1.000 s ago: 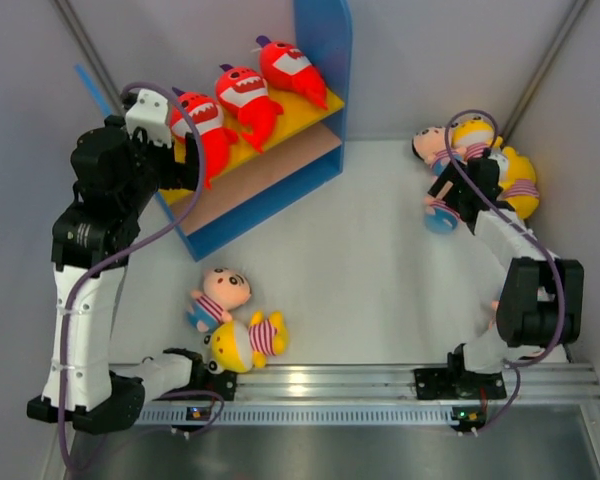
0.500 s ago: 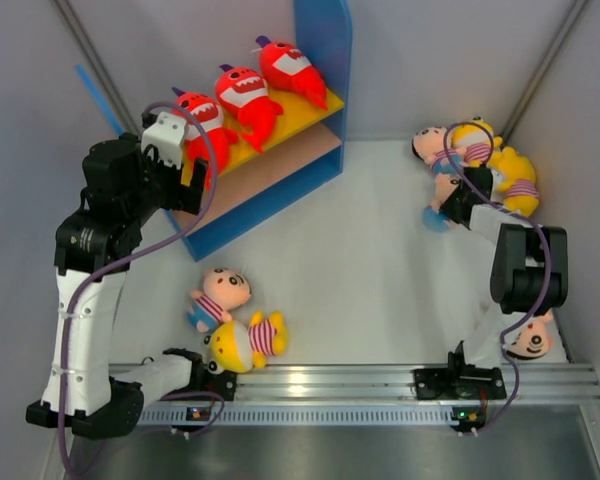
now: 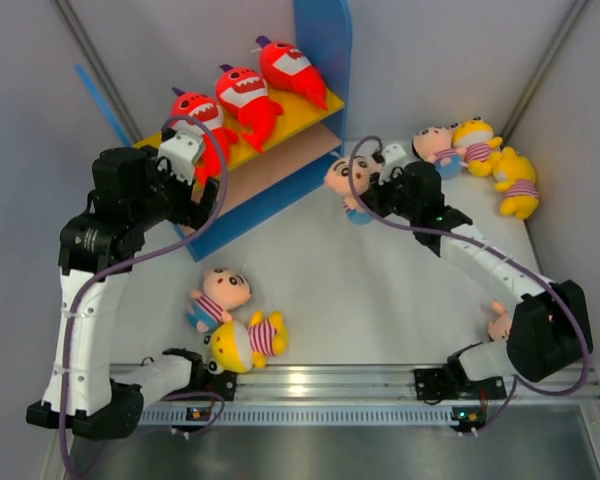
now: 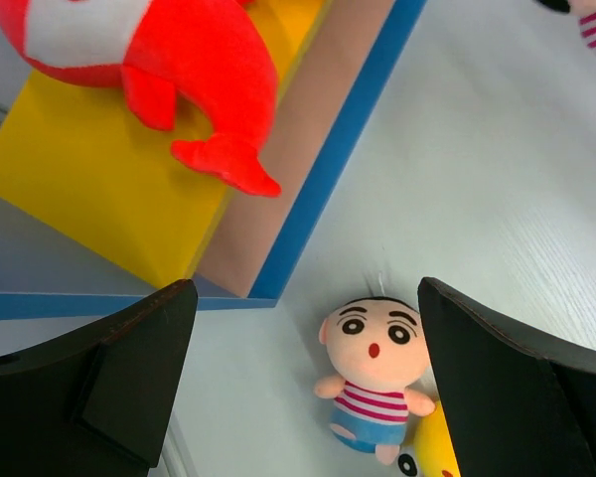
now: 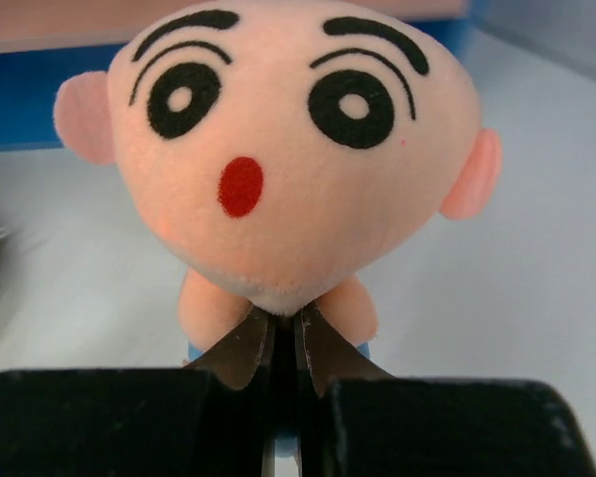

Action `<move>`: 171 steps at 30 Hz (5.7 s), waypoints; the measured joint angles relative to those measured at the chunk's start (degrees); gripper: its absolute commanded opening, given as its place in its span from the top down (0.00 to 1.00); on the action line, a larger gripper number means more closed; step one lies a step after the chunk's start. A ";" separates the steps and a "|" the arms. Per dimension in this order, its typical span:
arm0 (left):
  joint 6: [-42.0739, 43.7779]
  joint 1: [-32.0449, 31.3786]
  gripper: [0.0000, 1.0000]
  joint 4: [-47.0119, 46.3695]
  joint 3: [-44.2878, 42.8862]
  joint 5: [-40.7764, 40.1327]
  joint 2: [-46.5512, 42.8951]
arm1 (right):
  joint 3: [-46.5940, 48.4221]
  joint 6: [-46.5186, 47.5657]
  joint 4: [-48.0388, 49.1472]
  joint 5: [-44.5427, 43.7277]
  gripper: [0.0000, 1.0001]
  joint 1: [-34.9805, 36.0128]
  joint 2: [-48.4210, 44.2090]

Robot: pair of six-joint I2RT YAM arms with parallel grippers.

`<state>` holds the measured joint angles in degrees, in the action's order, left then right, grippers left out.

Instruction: Place and organize the stuffed toys onto the shelf

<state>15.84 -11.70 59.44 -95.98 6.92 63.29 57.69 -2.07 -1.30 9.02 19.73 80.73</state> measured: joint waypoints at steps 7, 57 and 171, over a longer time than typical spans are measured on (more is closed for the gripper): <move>-0.02 0.02 0.01 1.09 4.44 4.24 -0.09 | 12.04 9.49 -0.83 10.21 1.00 10.32 1.33; -6.58 0.20 1.00 2.03 2.14 10.56 2.58 | -0.68 -12.94 27.06 15.28 0.30 29.99 0.28; -0.33 1.46 0.01 1.27 0.31 -5.25 1.36 | 41.92 -47.04 -2.62 -3.23 0.31 -30.62 45.88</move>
<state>15.51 -10.24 60.71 -95.68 1.67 64.64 99.61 -49.10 -3.92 5.78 -10.90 126.61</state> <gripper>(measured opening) 0.990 0.700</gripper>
